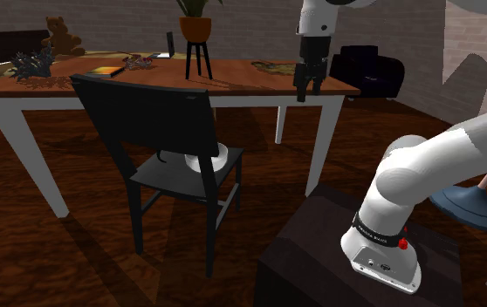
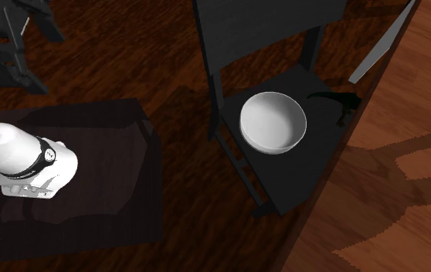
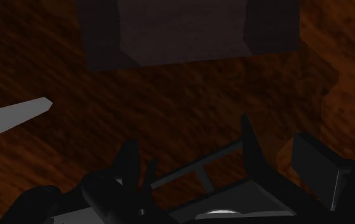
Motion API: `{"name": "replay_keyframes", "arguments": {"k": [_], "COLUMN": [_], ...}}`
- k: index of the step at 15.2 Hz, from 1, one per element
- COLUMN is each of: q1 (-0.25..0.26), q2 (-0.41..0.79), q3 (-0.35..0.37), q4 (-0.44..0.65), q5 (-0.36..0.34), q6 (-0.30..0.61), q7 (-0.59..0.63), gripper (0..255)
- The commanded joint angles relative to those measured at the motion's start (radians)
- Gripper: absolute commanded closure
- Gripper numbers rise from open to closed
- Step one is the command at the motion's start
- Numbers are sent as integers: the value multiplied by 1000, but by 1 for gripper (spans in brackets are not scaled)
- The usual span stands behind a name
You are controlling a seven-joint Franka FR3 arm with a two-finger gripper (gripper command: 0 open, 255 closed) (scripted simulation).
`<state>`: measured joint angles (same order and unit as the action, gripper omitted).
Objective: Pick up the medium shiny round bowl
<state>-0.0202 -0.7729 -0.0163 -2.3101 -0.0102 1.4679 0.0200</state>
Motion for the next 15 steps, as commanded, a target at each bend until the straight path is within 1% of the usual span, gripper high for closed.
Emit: {"name": "replay_keyframes", "arguments": {"k": [1,8,15], "q1": [0,-4,-5], "q2": [0,195,430], "q3": [0,-18,-36], "q4": [0,-24,22], "q5": [0,10,30], "q6": [0,226,422], "q7": [0,-3,-12], "gripper": [0,0,0]}}
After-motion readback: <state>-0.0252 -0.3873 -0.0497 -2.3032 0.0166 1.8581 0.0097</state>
